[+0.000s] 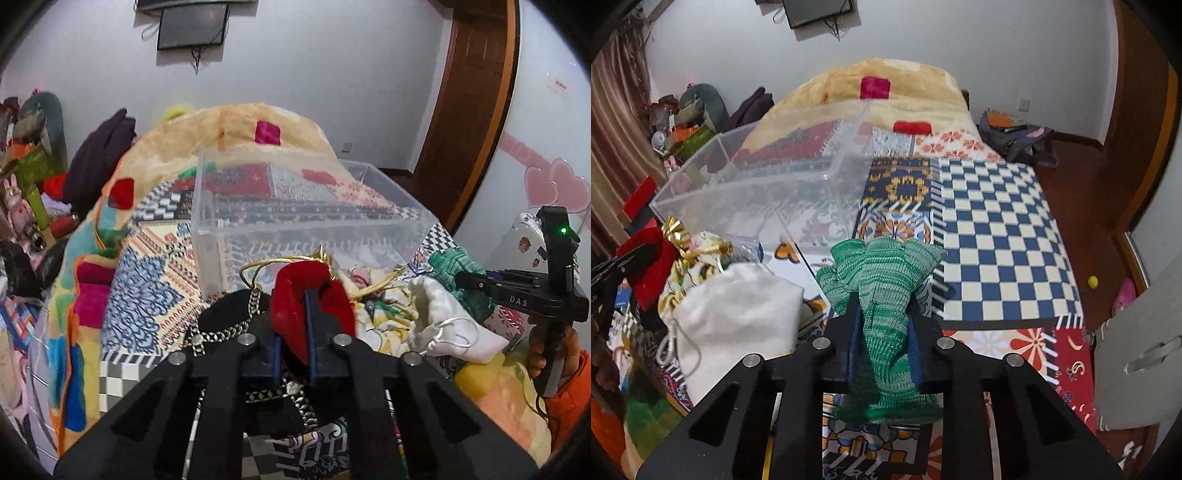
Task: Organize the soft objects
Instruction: 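Grasp the red pouch with the left tool while the right tool grasps the green mesh glove, then carry the red pouch into the box with the left tool while the right drops the glove in, then grasp the black chain-pattern bag with the left tool while the right tool grasps the white pouch, then lower the black bag into the box with the left tool while the right releases the white pouch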
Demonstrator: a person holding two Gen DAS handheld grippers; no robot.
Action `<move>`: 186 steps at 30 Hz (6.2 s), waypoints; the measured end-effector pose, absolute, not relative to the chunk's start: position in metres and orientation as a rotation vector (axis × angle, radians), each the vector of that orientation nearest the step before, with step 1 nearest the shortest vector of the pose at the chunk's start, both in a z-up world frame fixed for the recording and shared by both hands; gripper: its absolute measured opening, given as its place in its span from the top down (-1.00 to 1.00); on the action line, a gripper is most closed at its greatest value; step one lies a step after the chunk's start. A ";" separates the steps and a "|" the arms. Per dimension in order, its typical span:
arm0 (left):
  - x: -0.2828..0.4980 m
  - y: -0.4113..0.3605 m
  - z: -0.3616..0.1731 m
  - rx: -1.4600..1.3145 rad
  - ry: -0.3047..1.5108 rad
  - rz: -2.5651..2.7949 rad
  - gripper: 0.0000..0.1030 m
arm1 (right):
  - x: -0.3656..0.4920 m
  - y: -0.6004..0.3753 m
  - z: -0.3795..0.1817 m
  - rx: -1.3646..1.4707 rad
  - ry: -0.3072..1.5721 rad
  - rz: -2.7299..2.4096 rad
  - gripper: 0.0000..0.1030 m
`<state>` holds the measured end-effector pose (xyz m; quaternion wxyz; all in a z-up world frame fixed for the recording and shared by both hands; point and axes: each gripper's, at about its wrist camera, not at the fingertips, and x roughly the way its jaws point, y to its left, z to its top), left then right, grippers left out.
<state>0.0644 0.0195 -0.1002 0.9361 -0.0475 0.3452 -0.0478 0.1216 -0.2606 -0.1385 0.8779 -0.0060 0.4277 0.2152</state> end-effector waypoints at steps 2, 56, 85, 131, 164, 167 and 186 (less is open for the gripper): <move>0.059 0.019 -0.092 -0.089 0.681 -0.090 0.86 | 0.121 -0.262 -0.132 -0.003 0.865 0.449 0.65; 0.174 0.040 -0.086 -0.098 0.732 -0.113 0.23 | 0.210 -0.142 -0.094 -0.173 0.766 0.599 -0.13; 0.056 0.036 -0.103 -0.088 0.803 -0.071 -0.90 | 0.108 -0.186 -0.089 -0.163 0.742 0.629 -0.82; 0.022 0.045 -0.032 -0.079 0.544 -0.061 0.89 | 0.101 -0.204 -0.051 -0.082 0.608 0.633 0.84; 0.173 0.025 -0.091 -0.012 0.695 -0.121 0.89 | 0.198 -0.125 -0.097 -0.206 0.733 0.663 0.84; 0.175 0.019 -0.098 0.000 0.734 -0.131 0.84 | 0.200 -0.125 -0.101 -0.214 0.755 0.657 0.83; 0.098 0.017 -0.040 -0.009 0.621 -0.102 -0.88 | 0.151 -0.168 -0.051 -0.174 0.642 0.596 -0.88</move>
